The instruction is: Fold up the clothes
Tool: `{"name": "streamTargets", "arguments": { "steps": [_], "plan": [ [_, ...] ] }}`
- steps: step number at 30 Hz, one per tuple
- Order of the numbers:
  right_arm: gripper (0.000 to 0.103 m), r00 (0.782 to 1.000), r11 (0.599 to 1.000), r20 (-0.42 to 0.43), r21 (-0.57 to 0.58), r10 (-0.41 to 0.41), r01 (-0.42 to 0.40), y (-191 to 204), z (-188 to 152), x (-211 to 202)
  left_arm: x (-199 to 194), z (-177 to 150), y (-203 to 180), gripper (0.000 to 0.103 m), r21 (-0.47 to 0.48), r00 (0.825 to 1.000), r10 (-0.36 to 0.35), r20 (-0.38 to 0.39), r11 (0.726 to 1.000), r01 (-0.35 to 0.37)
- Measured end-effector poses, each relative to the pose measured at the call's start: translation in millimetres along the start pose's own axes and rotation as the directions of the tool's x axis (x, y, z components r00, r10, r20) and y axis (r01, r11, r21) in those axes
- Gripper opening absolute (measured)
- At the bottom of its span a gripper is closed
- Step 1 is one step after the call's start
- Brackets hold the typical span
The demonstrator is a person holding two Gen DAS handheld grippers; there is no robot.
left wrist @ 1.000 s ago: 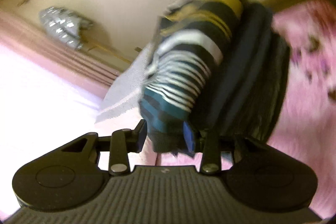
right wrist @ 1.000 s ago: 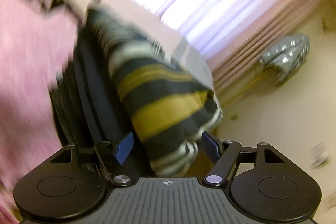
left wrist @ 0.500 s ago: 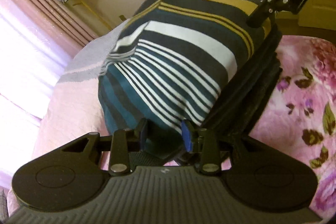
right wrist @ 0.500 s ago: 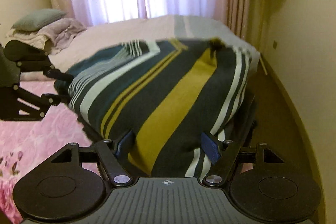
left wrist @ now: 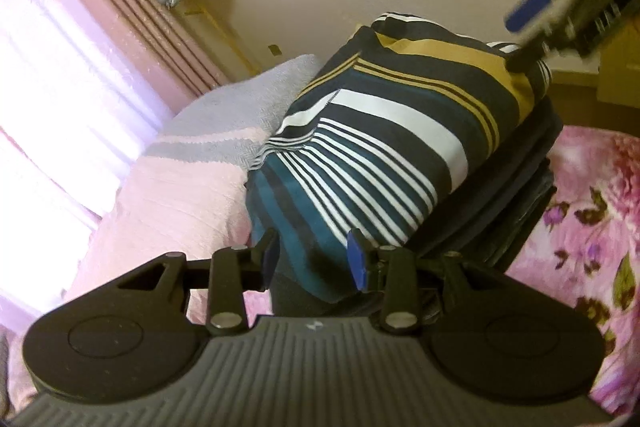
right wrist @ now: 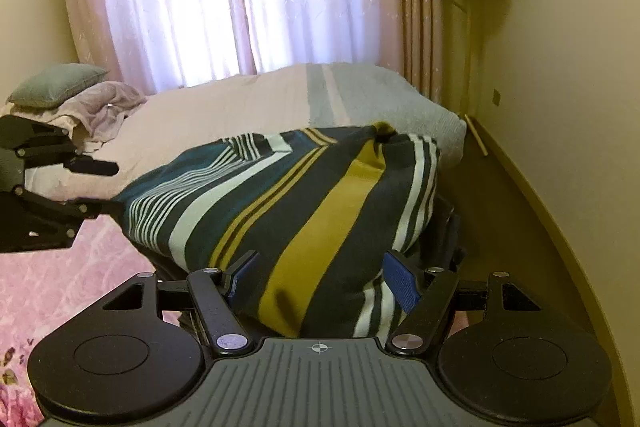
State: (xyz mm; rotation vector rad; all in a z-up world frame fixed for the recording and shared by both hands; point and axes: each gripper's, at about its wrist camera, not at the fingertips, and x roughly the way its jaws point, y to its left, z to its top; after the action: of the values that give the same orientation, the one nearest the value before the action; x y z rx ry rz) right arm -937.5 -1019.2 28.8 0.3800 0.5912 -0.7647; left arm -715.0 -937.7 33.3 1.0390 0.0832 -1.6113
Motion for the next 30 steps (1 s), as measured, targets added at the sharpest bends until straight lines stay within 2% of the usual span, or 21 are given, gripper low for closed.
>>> {"name": "streamTargets", "arguments": {
  "steps": [3,6,8,10,12,13,14,15,20,25,27,30],
  "plan": [
    [0.071,0.999,0.999,-0.051,0.053,-0.001,0.003,-4,-7,5,0,4,-4,0.035,-0.039,1.000,-0.013,-0.009,0.999,0.013],
    [0.071,0.999,0.997,-0.039,0.074,-0.006,0.009,-6,-11,-6,-5,3,-7,0.046,-0.108,1.000,-0.014,-0.025,0.994,0.012],
    [0.071,0.999,0.996,-0.044,0.091,-0.009,0.013,-8,-15,-12,-9,1,-8,0.048,-0.177,0.999,-0.020,-0.045,0.984,0.012],
    [0.071,0.999,0.993,-0.051,0.113,-0.016,0.021,-9,-21,-17,-15,-3,-12,0.056,-0.250,0.997,-0.029,-0.068,0.968,0.011],
    [0.071,0.997,0.989,-0.064,0.138,-0.035,0.043,-9,-26,-19,-22,-9,-16,0.070,-0.310,0.996,-0.033,-0.086,0.951,0.005],
    [0.078,0.997,0.987,-0.066,0.150,-0.043,0.052,-11,-32,-24,-26,-13,-20,0.077,-0.331,0.995,-0.031,-0.098,0.943,-0.003],
    [0.103,0.996,0.985,-0.068,0.160,-0.050,0.060,-12,-36,-25,-29,-16,-24,0.080,-0.348,0.993,-0.026,-0.113,0.937,-0.015],
    [0.103,0.997,0.985,-0.066,0.162,-0.050,0.060,-9,-38,-26,-32,-20,-27,0.085,-0.365,0.991,-0.021,-0.129,0.931,-0.027],
    [0.103,0.997,0.989,-0.078,0.143,-0.012,0.023,3,-44,-30,-51,-38,-37,0.093,-0.463,0.987,-0.019,-0.157,0.885,-0.057],
    [0.103,0.996,0.983,-0.073,0.170,-0.050,0.062,21,-48,-47,-67,-48,-33,0.094,-0.546,0.992,-0.025,-0.123,0.836,-0.047],
    [0.103,0.994,0.978,-0.074,0.189,-0.078,0.091,31,-52,-56,-76,-52,-30,0.095,-0.561,0.994,-0.021,-0.103,0.827,-0.041],
    [0.103,0.990,0.963,-0.068,0.229,-0.127,0.139,51,-61,-72,-90,-60,-28,0.096,-0.561,0.994,-0.023,-0.108,0.827,-0.042]
  ]
}}
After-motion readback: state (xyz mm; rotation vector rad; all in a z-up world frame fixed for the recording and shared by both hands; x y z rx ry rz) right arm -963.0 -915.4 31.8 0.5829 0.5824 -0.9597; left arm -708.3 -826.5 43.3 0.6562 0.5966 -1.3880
